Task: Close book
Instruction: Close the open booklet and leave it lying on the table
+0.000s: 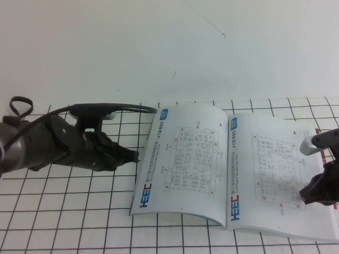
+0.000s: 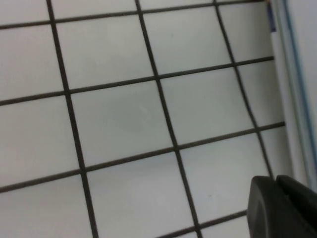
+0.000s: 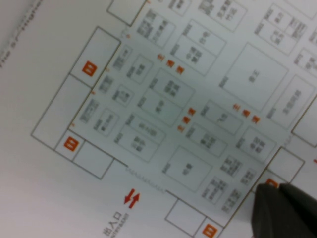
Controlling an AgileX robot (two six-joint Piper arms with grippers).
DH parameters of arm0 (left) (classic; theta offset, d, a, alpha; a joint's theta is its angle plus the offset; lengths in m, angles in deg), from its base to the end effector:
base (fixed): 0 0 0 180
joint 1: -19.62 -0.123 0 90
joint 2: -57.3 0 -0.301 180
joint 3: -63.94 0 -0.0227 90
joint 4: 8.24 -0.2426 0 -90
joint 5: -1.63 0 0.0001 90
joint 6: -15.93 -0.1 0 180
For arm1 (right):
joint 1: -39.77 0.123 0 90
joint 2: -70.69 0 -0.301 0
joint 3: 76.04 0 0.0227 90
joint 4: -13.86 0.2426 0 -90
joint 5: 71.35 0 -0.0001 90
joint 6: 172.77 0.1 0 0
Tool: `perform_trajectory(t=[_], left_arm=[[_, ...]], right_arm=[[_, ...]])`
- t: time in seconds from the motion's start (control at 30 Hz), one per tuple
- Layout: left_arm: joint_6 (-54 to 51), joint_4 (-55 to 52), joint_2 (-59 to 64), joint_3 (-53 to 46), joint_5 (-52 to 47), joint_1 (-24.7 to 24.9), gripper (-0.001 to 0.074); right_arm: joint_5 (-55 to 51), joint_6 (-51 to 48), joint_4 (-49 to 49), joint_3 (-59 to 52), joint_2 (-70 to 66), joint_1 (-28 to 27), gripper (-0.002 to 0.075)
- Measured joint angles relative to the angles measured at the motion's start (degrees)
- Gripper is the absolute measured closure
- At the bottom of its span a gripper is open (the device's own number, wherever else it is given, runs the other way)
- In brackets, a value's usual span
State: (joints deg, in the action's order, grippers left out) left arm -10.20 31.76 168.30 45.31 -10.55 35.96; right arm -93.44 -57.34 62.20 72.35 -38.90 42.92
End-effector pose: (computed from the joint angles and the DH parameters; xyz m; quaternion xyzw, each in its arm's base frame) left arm 0.3552 -0.1183 0.1919 0.0492 0.9336 -0.1507 0.3214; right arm 0.3071 0.0451 0.1438 -0.2098 0.9462 0.1107 0.2199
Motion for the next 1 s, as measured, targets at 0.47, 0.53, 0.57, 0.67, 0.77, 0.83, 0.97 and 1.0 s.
perform_trajectory(t=[0.47, 0.53, 0.57, 0.67, 0.77, 0.83, 0.97, 1.0], left_arm=[[-3.3, 3.7, 10.3, 8.4, -6.7, 0.4, 0.0738], [-3.9, 4.7, 10.3, 8.4, -6.5, 1.5, 0.0738], [-4.4, 5.1, 10.3, 8.4, -6.5, 2.4, 0.0738], [-5.3, 5.9, 10.2, 8.4, -7.0, 5.6, 0.0738], [-5.7, 5.9, 9.7, 8.4, -7.4, 9.0, 0.0738], [-5.8, 6.6, 8.9, 8.4, -7.8, 10.8, 0.0738], [-7.5, 11.2, 6.1, 9.7, -9.4, 13.4, 0.0738], [-8.4, 12.7, 5.5, 10.2, -9.8, 13.9, 0.0738]], right_arm=[[-0.8, -0.3, 0.1, 0.3, -0.2, 0.0, 0.0729], [-0.8, -0.3, 0.3, 0.3, -0.2, 0.0, 0.0729], [-0.8, -0.3, 0.7, 0.3, -0.2, 0.0, 0.0729], [-1.0, -0.3, 1.4, 0.3, -0.2, 0.0, 0.0729], [-1.8, -0.5, 1.7, 0.3, -0.2, 0.0, 0.0729], [-2.4, -0.7, 1.9, 0.3, -0.4, 0.0, 0.0729], [-3.0, -0.7, 3.2, 0.3, -0.4, 0.0, 0.0729], [-3.0, -0.7, 3.5, 0.3, -0.4, 0.0, 0.0729]])
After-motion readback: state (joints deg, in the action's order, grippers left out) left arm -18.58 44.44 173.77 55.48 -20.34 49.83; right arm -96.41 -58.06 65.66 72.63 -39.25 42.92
